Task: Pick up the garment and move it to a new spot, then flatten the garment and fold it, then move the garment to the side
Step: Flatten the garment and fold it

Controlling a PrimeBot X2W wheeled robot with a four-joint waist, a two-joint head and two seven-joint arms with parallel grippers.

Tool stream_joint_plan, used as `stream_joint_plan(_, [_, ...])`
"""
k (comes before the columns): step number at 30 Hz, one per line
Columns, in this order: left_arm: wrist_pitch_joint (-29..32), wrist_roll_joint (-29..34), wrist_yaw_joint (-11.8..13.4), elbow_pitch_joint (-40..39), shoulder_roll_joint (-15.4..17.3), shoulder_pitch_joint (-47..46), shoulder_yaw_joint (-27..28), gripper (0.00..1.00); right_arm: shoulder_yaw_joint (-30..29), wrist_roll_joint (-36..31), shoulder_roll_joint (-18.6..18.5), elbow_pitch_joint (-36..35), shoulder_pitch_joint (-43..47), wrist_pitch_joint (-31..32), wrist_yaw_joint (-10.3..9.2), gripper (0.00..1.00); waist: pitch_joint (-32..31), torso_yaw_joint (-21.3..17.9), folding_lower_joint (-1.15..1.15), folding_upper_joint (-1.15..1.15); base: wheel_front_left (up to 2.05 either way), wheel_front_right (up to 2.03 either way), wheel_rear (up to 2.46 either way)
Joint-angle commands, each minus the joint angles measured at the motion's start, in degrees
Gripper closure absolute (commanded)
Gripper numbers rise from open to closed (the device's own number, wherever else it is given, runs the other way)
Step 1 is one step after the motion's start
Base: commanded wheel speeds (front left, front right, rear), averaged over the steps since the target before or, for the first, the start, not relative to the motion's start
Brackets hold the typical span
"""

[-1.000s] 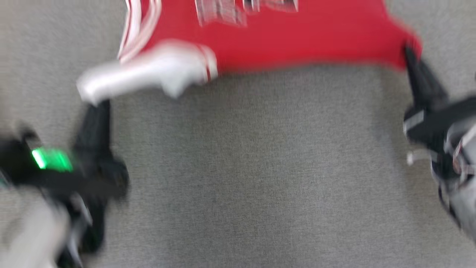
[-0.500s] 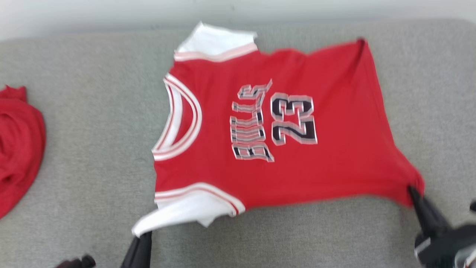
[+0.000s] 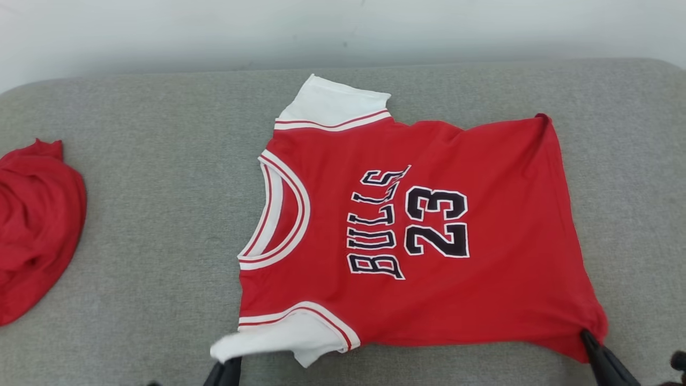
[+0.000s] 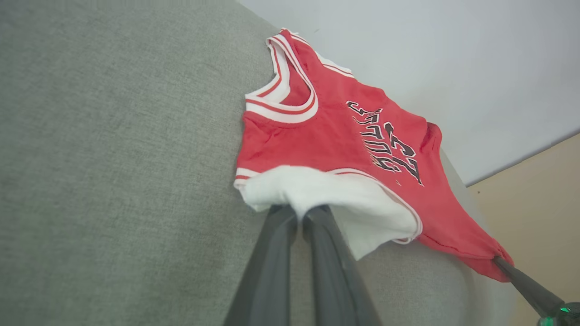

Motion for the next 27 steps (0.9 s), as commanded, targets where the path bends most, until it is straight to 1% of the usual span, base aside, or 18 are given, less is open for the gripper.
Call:
stream_joint_plan(1, [0.4, 1.4, -0.4, -0.2, 0.8, -2.1, -0.1, 1.00, -0.7, -0.5, 1.0, -1.2, -0.9, 1.2, -0.12, 1.00, 0.4, -0.7, 0.00, 0.01, 0.00, 0.00, 0.00])
stream_joint_plan(3, [1.5, 2.4, -0.7, -0.4, 1.5, -4.5, -0.7, 1.00, -1.5, -1.1, 2.3, -2.5, -2.0, 3.2, -0.12, 1.00, 0.8, -1.1, 0.00, 0.01, 0.00, 0.00, 0.00])
stream_joint_plan(7, [4.4, 3.9, -2.0, 0.5, 3.5, -10.7, -0.8, 1.00, -2.5, -0.3, 4.3, -4.2, -5.4, 7.5, -0.11, 1.00, 2.2, -2.1, 0.00, 0.01, 0.00, 0.00, 0.00])
stream_joint_plan(10, [6.7, 4.4, -3.2, 2.1, 4.7, -16.1, -0.7, 1.00, -3.8, 0.0, 5.2, -4.0, -8.2, 10.9, -0.11, 1.00, 3.2, -2.7, 0.00, 0.01, 0.00, 0.00, 0.00])
stream_joint_plan(12, [7.3, 4.4, -3.5, 2.8, 4.9, -17.8, -0.5, 1.00, -3.9, -0.1, 5.4, -3.9, -9.4, 12.0, -0.11, 1.00, 3.5, -3.1, 0.00, 0.01, 0.00, 0.00, 0.00])
stream_joint_plan(15, [9.2, 3.4, -4.6, 5.9, 4.9, -22.6, -0.2, 1.00, -4.7, -0.1, 6.5, -2.1, -13.7, 14.2, -0.11, 1.00, 4.7, -4.2, 0.00, 0.01, 0.00, 0.00, 0.00])
stream_joint_plan(17, [10.4, 4.1, -5.5, 8.8, 5.1, -25.8, -0.7, 1.00, -4.7, -0.9, 7.1, -0.3, -16.9, 15.1, -0.11, 1.00, 5.2, -4.7, 0.00, 0.01, 0.00, 0.00, 0.00])
stream_joint_plan(19, [11.2, 3.7, -6.2, 12.1, 4.3, -28.6, -1.1, 1.00, -5.0, -1.2, 7.8, 1.9, -19.8, 15.5, -0.11, 1.00, 5.7, -4.9, 0.00, 0.01, 0.00, 0.00, 0.00])
stream_joint_plan(23, [10.6, 3.9, -7.6, 19.3, 2.9, -33.1, -1.6, 1.00, -4.2, -2.7, 8.5, 5.9, -24.3, 14.7, -0.11, 1.00, 5.9, -5.0, 0.00, 0.01, 0.00, 0.00, 0.00])
stream_joint_plan(24, [10.1, 3.7, -7.7, 21.1, 2.5, -33.9, -1.4, 1.00, -4.0, -3.1, 8.5, 6.6, -25.2, 13.7, -0.11, 0.60, 5.9, -5.0, 0.00, 0.01, 0.00, 0.00, 0.00])
stream_joint_plan(25, [9.1, 4.1, -7.7, 22.6, 2.3, -34.6, -1.2, 1.00, -4.1, -3.5, 8.6, 7.7, -25.8, 12.8, -0.11, 0.00, 5.7, -5.1, 0.00, 0.01, 0.00, 0.00, 0.00])
stream_joint_plan(26, [8.1, 4.7, -7.9, 24.0, 2.1, -35.2, -1.3, 0.22, -4.0, -4.3, 8.5, 8.5, -26.2, 11.7, -0.11, 0.00, 5.6, -5.0, 0.00, 0.01, 0.00, 0.00, 0.00])
stream_joint_plan(27, [7.1, 5.3, -8.2, 25.2, 1.9, -35.6, -1.7, 0.00, -3.8, -4.7, 8.4, 9.0, -26.5, 10.5, -0.11, 0.00, 5.4, -4.9, 0.00, 0.01, 0.00, 0.00, 0.00])
